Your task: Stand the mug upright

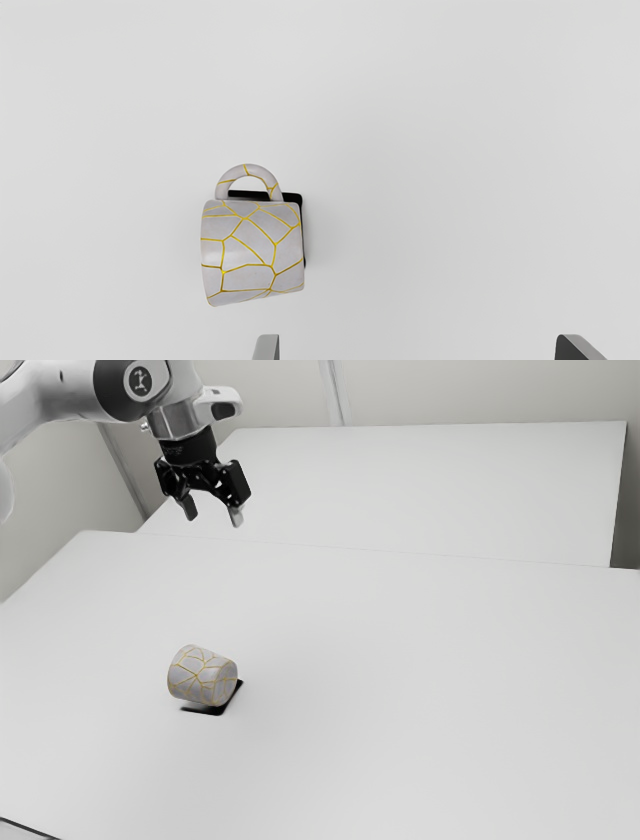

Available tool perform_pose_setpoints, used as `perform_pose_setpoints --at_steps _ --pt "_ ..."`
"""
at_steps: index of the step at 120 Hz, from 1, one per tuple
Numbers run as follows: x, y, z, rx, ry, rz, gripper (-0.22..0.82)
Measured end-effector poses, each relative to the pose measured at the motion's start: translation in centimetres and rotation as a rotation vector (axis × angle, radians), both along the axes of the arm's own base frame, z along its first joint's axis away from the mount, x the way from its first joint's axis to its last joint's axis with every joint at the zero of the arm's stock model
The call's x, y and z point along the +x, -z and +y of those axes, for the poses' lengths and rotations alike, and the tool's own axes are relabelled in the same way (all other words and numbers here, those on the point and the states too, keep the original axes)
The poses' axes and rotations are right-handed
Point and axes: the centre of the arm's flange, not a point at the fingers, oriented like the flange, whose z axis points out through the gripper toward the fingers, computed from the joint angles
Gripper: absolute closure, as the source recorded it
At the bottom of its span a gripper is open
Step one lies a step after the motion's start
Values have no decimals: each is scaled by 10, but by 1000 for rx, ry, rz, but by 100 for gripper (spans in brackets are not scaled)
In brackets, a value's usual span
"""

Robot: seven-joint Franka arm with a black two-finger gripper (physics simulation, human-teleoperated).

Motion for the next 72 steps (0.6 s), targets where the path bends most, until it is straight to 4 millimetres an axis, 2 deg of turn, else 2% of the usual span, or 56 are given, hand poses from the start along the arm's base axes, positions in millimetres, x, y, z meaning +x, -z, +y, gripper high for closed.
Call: perform_pose_setpoints --at_steps 29,51,61,72 --pt "-6 -1 -5 2 10 4 0" --pt "-26 0 -2 11 7 13 0" --pt "-27 4 15 10 -18 23 0" --pt "-26 11 55 -12 -79 40 0"
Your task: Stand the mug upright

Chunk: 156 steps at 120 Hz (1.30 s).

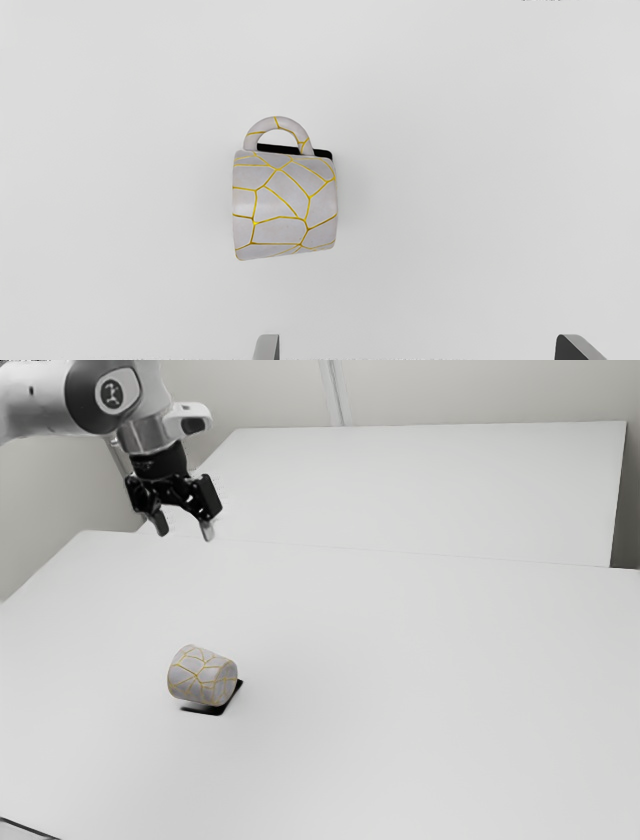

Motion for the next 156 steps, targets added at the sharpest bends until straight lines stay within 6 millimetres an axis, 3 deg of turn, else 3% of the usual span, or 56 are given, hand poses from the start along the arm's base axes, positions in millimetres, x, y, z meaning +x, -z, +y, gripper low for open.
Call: perform_pose_setpoints --at_steps 15,31,59,85,100,113,135,156 --pt "-2 13 63 -31 -91 19 0" --pt "-9 51 112 -92 -151 61 0" --pt "-22 117 173 -226 -213 67 0" --pt "-41 158 222 -329 -262 -7 0" --pt "-49 171 239 -361 -266 -61 0" --pt "-55 187 242 -397 -256 -97 0" --pt "-55 210 230 -470 -214 -173 0" --pt "-48 224 207 -508 -127 -226 0"
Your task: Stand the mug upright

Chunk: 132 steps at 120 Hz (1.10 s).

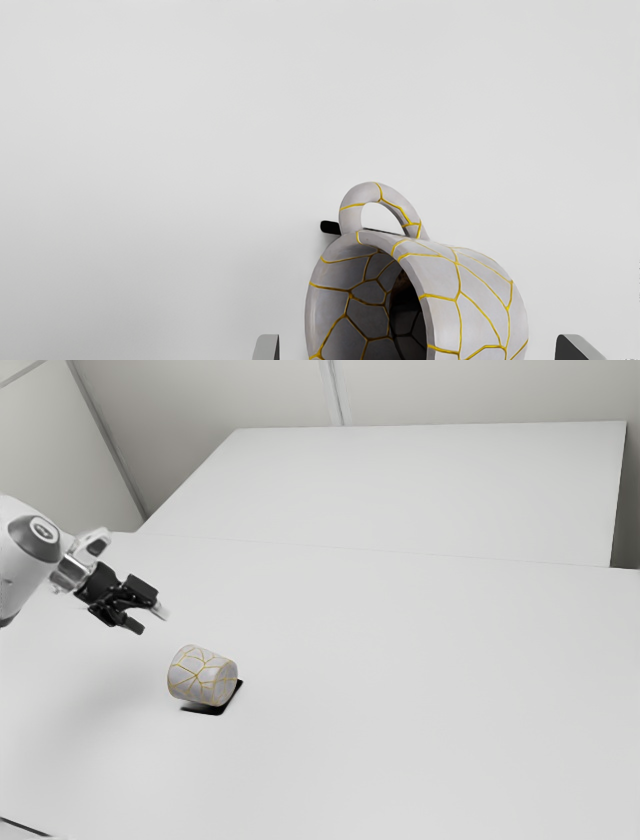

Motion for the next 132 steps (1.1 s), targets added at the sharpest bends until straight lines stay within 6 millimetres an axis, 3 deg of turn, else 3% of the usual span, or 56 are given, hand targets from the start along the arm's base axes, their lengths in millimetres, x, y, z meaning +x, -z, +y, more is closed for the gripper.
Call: perform_pose_setpoints --at_steps 34,43,67,106,119,132 --pt "6 40 -52 -74 132 -40 0" --pt "4 46 -50 -87 140 -50 0" --pt "-6 60 -22 -106 122 -70 0" --pt "-11 60 -40 -229 163 33 0" --pt "-15 60 -45 -264 159 85 8" --pt "-17 61 -48 -289 144 124 28"
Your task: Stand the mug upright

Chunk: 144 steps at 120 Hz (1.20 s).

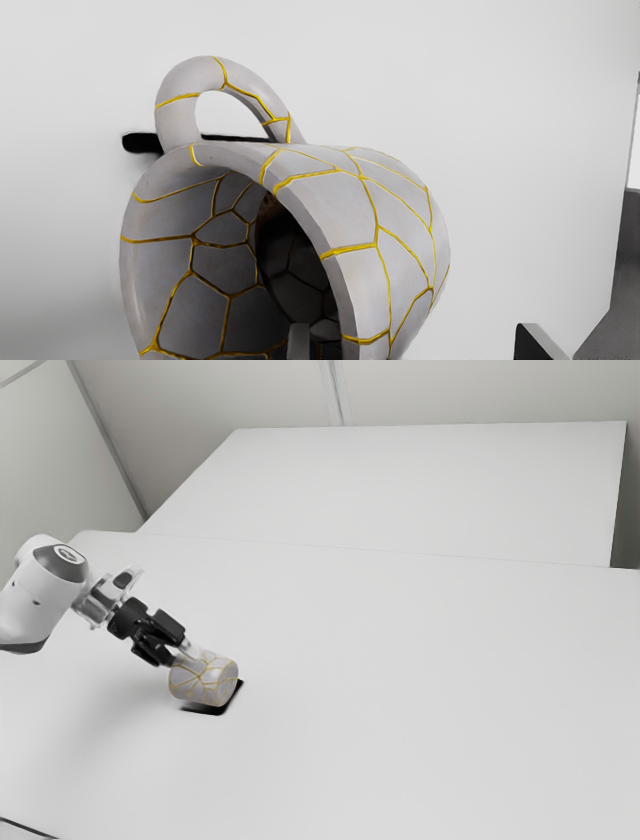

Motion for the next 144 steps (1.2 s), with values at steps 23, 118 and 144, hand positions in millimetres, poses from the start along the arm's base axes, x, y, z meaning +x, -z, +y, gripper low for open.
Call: perform_pose_setpoints --at_steps 23,118,144 --pt "-1 0 -4 -19 -23 47 61" --pt "12 -152 -179 524 326 -72 78" --pt "-9 -137 -208 779 345 -103 79"
